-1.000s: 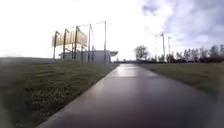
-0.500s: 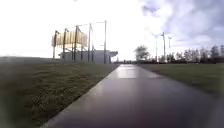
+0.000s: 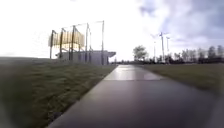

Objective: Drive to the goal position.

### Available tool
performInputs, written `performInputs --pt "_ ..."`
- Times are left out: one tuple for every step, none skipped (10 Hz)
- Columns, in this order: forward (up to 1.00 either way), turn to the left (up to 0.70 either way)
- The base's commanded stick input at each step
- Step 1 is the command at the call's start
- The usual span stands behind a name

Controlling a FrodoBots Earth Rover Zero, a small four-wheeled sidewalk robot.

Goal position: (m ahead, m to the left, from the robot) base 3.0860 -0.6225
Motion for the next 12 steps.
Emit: performInputs --pt "1.0 -0.01" --pt "1.0 -0.15" --pt "1.0 -0.3" --pt "1.0 -0.23" --pt "1.0 -0.15" --pt "1.0 -0.06" --pt "1.0 0.0" --pt "1.0 0.0" --pt "1.0 0.0" --pt "1.0 0.0" --pt "1.0 0.0" --pt "1.0 0.02"
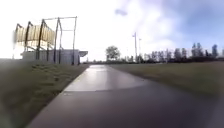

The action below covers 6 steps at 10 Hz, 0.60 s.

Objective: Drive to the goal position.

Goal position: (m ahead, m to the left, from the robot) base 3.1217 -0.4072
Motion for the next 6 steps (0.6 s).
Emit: performInputs --pt "1.0 0.11" --pt "1.0 0.28" --pt "1.0 0.33" --pt "1.0 0.12" --pt "1.0 0.02" --pt "1.0 0.14"
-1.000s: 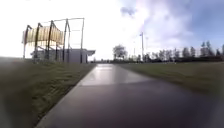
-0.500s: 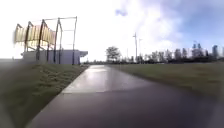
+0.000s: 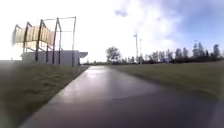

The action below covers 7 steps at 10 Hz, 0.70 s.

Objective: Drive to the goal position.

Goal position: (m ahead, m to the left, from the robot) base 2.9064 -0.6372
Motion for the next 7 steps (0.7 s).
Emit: performInputs --pt "1.0 0.37" --pt "1.0 0.16" --pt "1.0 0.0" --pt "1.0 0.0" --pt "1.0 0.0" --pt "1.0 0.08" --pt "1.0 0.22"
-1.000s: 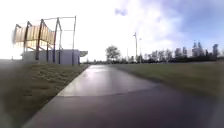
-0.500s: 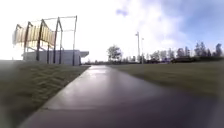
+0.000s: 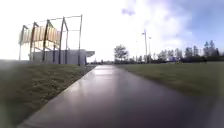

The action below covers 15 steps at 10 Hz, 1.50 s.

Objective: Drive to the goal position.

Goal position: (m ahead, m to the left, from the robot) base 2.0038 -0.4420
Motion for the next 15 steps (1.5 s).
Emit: performInputs --pt "1.0 0.11" --pt "1.0 0.0" --pt "1.0 0.02" --pt "1.0 0.15" --pt "1.0 0.3" --pt "1.0 0.32" --pt "1.0 0.08" --pt "1.0 0.01" --pt "1.0 0.0" --pt "1.0 0.0" --pt "1.0 0.0" --pt "1.0 0.0" --pt "1.0 0.0" --pt "1.0 0.0" --pt "1.0 0.0"
